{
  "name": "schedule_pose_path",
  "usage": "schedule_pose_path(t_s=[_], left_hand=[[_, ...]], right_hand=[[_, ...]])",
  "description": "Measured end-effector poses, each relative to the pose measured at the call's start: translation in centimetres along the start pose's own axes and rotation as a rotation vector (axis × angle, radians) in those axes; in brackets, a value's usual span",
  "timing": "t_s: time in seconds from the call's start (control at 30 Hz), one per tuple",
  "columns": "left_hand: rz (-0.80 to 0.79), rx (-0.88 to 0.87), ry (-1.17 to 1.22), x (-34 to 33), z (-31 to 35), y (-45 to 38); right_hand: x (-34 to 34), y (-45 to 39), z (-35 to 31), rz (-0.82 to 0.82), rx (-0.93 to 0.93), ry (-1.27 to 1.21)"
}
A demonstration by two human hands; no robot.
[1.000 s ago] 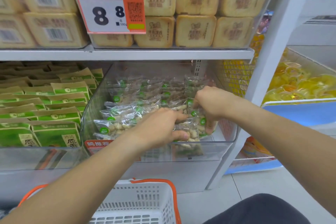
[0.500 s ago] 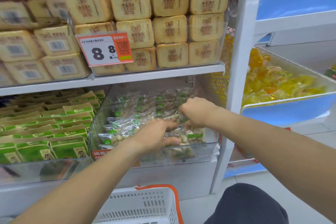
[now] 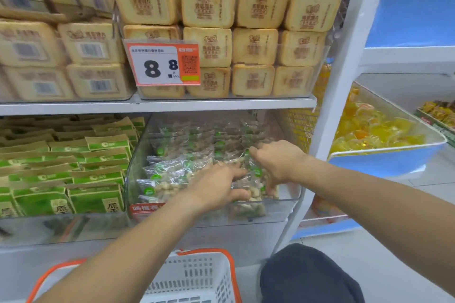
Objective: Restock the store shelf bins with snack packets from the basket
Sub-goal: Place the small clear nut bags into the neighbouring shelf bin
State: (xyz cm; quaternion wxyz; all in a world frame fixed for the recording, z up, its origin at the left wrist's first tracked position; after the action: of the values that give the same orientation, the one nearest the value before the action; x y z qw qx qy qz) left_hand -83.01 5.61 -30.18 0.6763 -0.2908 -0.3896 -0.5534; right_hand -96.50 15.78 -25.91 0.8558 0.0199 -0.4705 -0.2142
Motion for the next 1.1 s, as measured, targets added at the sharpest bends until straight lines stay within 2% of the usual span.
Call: schedule_pose_path(t_s=[0.27, 0.37, 0.47, 0.53, 0.7, 0.9, 1.1], left_hand=[[0.037, -0.061, -0.051, -0.1, 0.2, -0.5], [0.021, -0.066, -0.056, -0.3, 0.4, -0.9], [0.007, -0.057, -0.036, -0.1, 0.5, -1.0], [0.002, -0.056, -0.03, 0.3, 0.7, -0.8], [-0.03, -0.002, 0.006, 0.4, 1.2, -0.4], [-0.033, 0.033, -0.026, 0.1, 1.5, -0.7], [-0.075, 0.067, -0.108, 0.2, 2.2, -1.5]], right_hand=[[-0.1, -0.3, -1.1, 0.026, -0.092, 0.098], [-0.6, -0.9, -1.5, -0.004, -0.193, -0.026], [-1.2, -1.4, -1.1, 0.052, -0.235, -0.112], [-1.1, -1.7, -0.8, 0.057, -0.223, -0.126], [0.4, -1.8, 1.3, -0.103, -0.039, -0.15], [-0.6, -1.9, 2.1, 0.069, -0.056, -0.197], [-0.9, -1.1, 2.3, 0.132, -0.07, -0.172]])
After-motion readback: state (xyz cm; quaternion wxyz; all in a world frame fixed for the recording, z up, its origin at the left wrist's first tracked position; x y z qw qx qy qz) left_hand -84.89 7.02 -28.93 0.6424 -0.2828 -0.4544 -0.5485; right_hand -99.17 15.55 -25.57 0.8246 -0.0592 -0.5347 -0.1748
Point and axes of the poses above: each hand's wrist, its own y-axis away from the middle knuckle, its own x-axis out of the back of the hand, z = x × y, the point moved 2 cm from there along -y, towards the middle knuckle, and after that the axes turned 12 degrees about y, right-handed, at the moved point
